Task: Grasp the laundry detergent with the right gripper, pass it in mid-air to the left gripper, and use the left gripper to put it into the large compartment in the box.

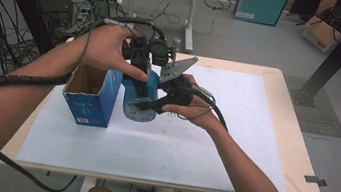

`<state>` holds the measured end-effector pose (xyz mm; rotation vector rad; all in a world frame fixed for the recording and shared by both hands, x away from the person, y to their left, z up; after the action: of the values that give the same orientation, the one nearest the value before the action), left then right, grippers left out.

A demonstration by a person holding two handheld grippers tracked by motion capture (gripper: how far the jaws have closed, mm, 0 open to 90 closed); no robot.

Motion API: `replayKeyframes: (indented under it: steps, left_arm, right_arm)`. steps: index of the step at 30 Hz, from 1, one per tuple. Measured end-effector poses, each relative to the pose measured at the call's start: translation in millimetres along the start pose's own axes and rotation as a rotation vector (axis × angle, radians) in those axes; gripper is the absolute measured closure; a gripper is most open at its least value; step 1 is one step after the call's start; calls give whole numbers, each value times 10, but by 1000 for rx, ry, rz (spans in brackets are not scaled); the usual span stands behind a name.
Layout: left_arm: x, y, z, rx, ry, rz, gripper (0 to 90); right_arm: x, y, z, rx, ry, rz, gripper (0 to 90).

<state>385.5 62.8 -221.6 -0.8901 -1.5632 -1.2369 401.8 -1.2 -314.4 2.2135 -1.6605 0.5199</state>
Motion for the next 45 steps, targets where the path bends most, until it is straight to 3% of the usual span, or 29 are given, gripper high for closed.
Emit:
replayKeyframes:
  steps: [17,23,37,45]
  left_arm:
    - [-16,-3,1,-6,2,1,371]
    - [-12,-8,10,-10,14,22,372]
    - [-28,-7,12,-16,-1,1,373]
    - [-27,-16,13,-20,11,17,373]
  right_arm:
    - [-16,2,3,1,1,-8,431]
    - [-20,6,4,0,3,-13,431]
    - [-27,-2,5,3,-3,-16,427]
    - [-32,-1,13,3,2,-19,425]
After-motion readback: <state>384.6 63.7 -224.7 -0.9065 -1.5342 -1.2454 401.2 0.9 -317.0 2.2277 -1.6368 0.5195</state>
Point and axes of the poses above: each handheld gripper's, and its own axes: x roughly backward along the jaws, z roughly out of its underside, y roughly to its left, the point moved 5 cm from there along -x, roughly forward along the jaws, and after that the axes turned 14 degrees about -z, right-handed, at the moved point
